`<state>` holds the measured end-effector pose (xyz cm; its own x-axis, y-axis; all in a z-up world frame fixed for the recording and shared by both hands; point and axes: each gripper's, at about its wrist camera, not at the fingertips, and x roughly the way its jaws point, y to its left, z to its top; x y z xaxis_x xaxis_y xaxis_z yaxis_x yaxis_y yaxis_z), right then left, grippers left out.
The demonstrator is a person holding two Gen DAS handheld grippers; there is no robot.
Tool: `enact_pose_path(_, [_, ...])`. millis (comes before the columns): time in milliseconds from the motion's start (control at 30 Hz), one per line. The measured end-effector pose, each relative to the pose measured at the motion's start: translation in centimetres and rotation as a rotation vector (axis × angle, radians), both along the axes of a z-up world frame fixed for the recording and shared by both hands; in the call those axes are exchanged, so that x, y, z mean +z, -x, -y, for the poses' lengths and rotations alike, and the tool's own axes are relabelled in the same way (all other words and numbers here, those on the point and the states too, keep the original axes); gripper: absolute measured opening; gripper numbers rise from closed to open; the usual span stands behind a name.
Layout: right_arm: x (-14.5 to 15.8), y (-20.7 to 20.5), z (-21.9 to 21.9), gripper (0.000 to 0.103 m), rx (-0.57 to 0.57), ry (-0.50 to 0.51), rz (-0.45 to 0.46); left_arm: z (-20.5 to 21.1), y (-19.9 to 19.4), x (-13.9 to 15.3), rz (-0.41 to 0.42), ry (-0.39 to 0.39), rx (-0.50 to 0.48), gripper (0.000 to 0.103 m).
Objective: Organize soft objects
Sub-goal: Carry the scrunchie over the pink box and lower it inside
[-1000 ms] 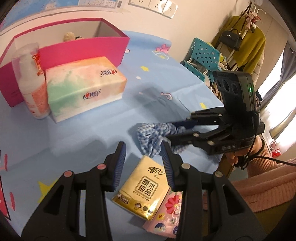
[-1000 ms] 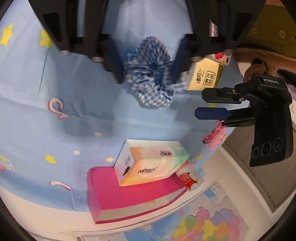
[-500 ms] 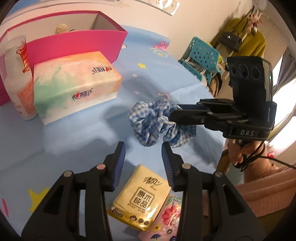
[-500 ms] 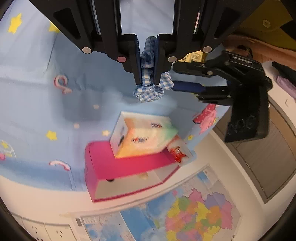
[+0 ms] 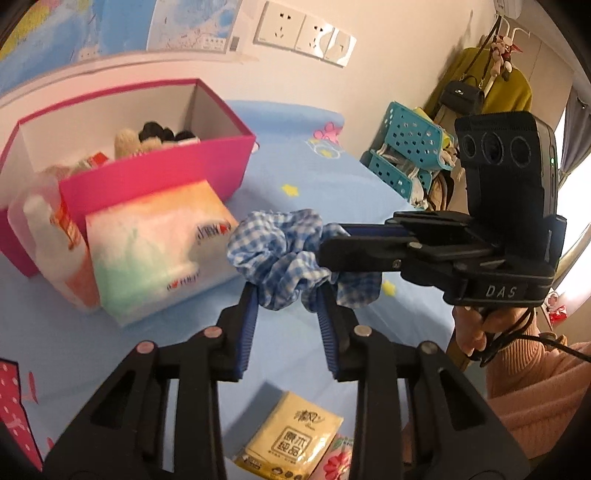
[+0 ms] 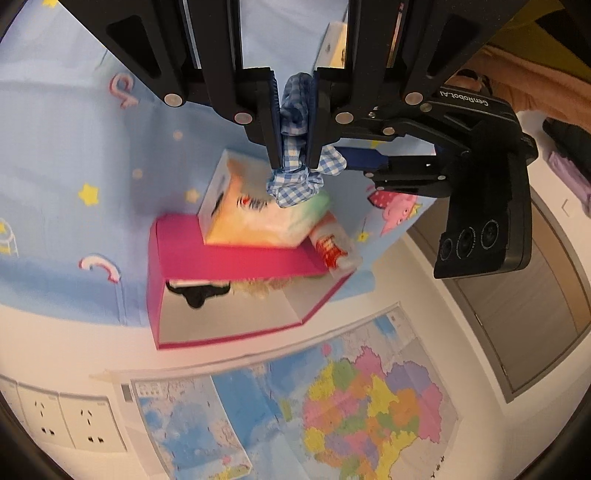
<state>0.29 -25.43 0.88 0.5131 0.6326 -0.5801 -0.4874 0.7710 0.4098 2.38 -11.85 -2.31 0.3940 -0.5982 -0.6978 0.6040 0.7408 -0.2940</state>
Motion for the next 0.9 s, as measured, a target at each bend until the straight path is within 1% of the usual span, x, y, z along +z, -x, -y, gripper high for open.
enact_pose_path(67, [0.4, -0.3, 0.1, 0.011, -0.002, -0.002, 0.009, 0.1, -0.2, 0.6, 0.02, -0.004, 0.009, 0.034])
enact_pose_path(600, [2.6, -3.6, 0.0, 0.011, 0.008, -0.017, 0.065, 0.2, -2.7, 3.0, 0.09, -0.011, 0.042, 0.033])
enact_pose_path(733, [3.1, -5.3, 0.4, 0.011, -0.006, -0.03, 0.069, 0.3, -4.3, 3.6, 0.099, -0.007, 0.052, 0.033])
enact_pose_path(900, [3.9, -7.5, 0.6, 0.011, -0.033, -0.024, 0.087, 0.5, -6.8, 4.3, 0.122, -0.025, 0.081, 0.033])
